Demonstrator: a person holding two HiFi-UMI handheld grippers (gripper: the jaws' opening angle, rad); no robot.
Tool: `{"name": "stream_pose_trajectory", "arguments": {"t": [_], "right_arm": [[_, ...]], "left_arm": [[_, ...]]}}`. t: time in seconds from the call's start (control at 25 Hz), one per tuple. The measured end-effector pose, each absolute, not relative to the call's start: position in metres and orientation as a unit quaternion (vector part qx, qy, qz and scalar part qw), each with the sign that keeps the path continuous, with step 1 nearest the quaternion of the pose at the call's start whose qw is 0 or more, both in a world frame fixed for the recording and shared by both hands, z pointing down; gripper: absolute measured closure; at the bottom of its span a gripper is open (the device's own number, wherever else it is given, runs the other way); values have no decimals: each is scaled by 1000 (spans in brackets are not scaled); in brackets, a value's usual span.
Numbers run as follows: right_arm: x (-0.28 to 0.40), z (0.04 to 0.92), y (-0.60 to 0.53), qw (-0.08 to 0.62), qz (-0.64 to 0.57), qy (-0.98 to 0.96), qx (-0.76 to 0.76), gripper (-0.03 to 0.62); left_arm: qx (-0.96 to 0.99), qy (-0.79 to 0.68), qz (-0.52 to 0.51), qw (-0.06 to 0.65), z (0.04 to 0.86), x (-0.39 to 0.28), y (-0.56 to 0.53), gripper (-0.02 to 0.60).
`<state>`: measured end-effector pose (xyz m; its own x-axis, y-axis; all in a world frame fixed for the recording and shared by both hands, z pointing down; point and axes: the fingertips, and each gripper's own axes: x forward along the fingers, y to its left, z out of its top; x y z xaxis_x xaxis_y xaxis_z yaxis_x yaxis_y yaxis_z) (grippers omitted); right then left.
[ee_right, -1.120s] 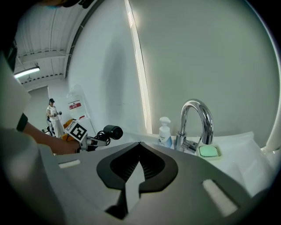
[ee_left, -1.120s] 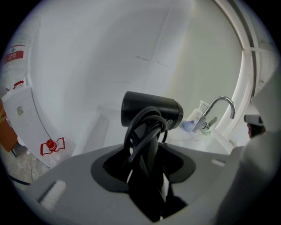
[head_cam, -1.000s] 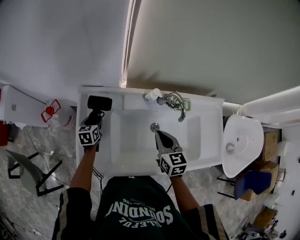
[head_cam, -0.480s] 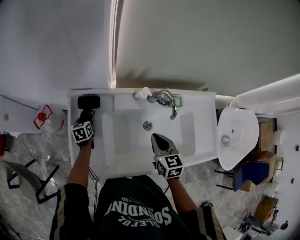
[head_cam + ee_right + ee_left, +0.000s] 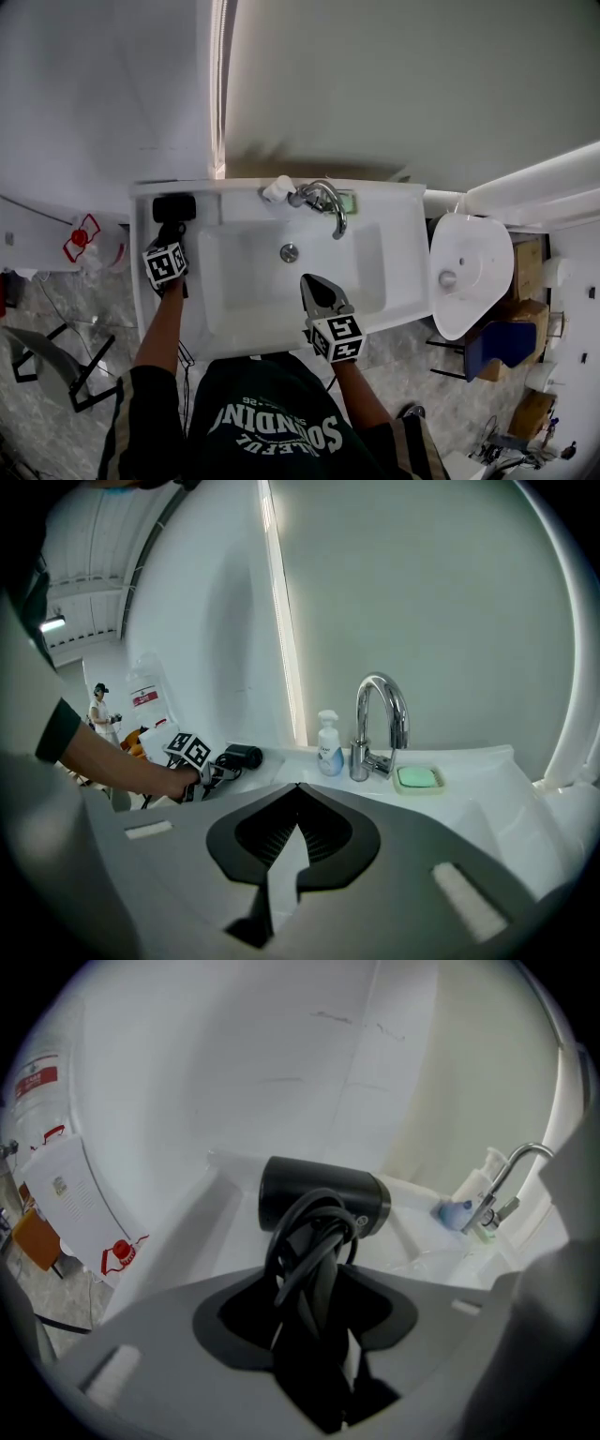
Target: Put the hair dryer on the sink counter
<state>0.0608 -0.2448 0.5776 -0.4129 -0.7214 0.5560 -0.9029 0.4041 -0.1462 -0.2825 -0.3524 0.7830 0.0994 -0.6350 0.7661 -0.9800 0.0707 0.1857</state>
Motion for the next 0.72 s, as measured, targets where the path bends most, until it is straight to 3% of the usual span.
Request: {"name": "stream_pose_trajectory", "arguments": {"t": [0.2,0.4,0.72], "right_arm": [[63,577,-241,209,217,-815,495,591],[65,574,-241,196,209,-823,490,591],[66,561,-246,167,191,-843,474,591]], "left_arm": [[631,-636,246,370,785,-283,-348,347],[659,-621,256,338,770,-277,-349,281],[693,-628,226,272,704,-260,-329,281]]}}
